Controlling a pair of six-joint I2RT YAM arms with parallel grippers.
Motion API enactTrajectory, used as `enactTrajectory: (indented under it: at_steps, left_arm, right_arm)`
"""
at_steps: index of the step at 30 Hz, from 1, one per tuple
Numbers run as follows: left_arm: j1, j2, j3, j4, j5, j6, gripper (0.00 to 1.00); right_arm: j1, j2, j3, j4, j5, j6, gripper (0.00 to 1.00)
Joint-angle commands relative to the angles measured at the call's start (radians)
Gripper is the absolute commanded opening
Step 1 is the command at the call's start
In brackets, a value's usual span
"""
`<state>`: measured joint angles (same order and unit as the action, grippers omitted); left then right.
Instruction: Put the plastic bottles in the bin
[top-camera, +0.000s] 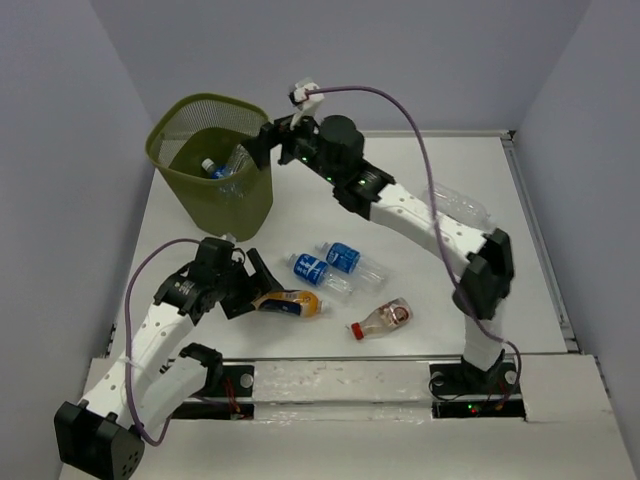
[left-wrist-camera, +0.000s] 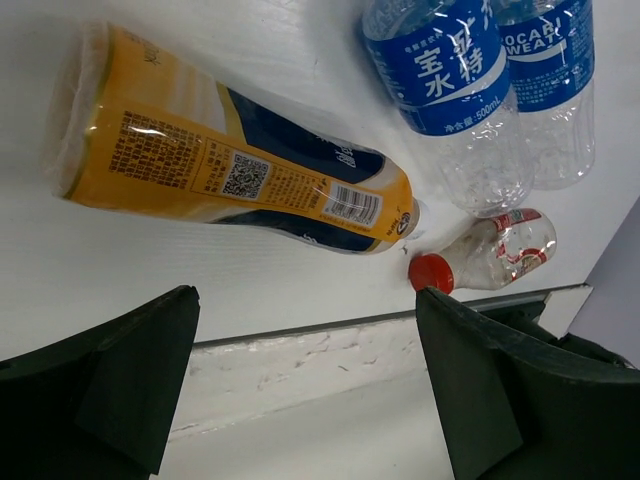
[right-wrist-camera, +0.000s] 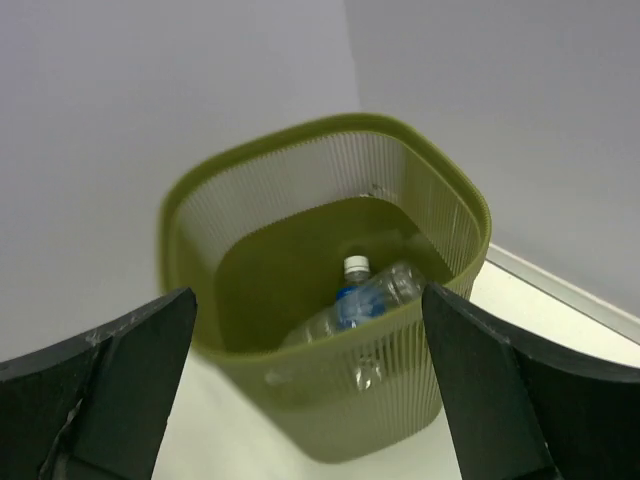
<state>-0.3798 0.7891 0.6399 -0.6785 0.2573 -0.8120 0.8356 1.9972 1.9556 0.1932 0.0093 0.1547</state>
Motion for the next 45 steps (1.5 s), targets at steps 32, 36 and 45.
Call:
enactTrajectory:
  at_steps: [32, 36, 45]
  left_arm:
    - [-0.018, 0.150, -0.186, 0.376, -0.441, -0.300, 0.99]
    - [-0.021, 0.193, -0.187, 0.399, -0.449, -0.282, 0.98]
    - [-0.021, 0.216, -0.183, 0.409, -0.470, -0.201, 0.60]
  right_arm:
    - [-0.016, -0.897, -1.198, -0.314, -0.192, 0.080, 0.97]
    - [-0.016, -0.859, -1.175, -0.340, -0.121, 0.088, 0.97]
    - [-0.016, -0.638, -0.957, -0.478, 0.055, -0.036, 0.92]
